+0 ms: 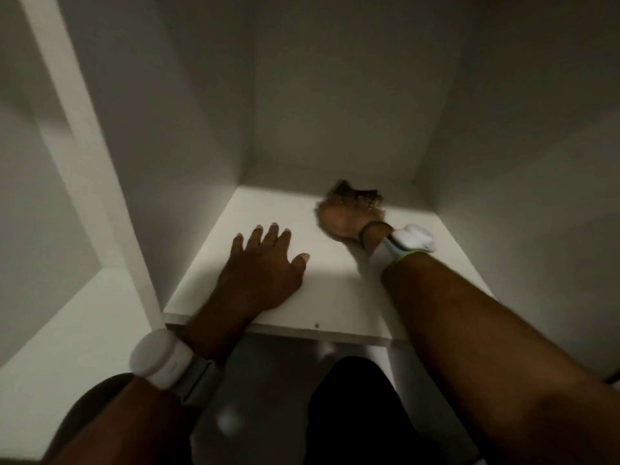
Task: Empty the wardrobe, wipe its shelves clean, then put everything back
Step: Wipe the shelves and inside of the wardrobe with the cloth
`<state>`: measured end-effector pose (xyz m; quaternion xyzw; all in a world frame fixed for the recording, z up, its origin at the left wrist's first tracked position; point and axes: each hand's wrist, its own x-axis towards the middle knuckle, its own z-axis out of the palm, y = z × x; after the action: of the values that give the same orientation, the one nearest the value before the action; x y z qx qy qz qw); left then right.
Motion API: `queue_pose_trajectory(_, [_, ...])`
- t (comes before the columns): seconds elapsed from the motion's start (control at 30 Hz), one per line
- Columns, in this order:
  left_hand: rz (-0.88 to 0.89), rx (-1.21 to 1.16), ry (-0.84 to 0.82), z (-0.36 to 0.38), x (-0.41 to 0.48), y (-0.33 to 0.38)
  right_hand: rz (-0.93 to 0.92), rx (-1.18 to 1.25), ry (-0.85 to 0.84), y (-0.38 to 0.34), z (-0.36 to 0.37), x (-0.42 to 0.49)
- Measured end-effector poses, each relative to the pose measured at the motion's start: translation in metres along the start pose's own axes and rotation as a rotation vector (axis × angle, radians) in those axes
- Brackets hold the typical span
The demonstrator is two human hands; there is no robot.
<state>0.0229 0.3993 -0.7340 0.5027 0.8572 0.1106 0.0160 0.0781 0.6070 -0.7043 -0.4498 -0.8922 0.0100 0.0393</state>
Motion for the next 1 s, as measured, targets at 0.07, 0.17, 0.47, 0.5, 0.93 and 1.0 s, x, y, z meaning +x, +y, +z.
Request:
queue_pose_trajectory(0.07, [0.033, 0.018, -0.006, -0.001, -0.004, -0.001, -0.191, 0.049, -0.018, -0.061, 0.0, -0.003])
queue_pose_trajectory(0.17, [0.119, 0.104, -0.009, -0.004, -0.021, -0.006, -0.382, 0.227, -0.203, -0.127, 0.006, -0.028])
queue_pose_trajectory(0.47, [0.129, 0.066, -0.004, 0.001, -0.06, -0.014, -0.181, -0.054, -0.03, 0.041, 0.001, -0.058])
queue_pose_trajectory(0.5, [0.125, 0.064, 0.007, 0.001, -0.058, -0.015, -0.078, -0.051, -0.044, 0.073, 0.005, -0.056])
queue_pose_trajectory(0.93, [0.159, -0.105, 0.593, 0.019, -0.087, -0.015, -0.26, 0.005, -0.095, -0.065, -0.008, -0.1])
queue_pose_trajectory(1.0, [0.245, -0.155, 0.678, 0.029, -0.096, -0.02, -0.449, -0.017, -0.146, -0.116, -0.009, -0.111])
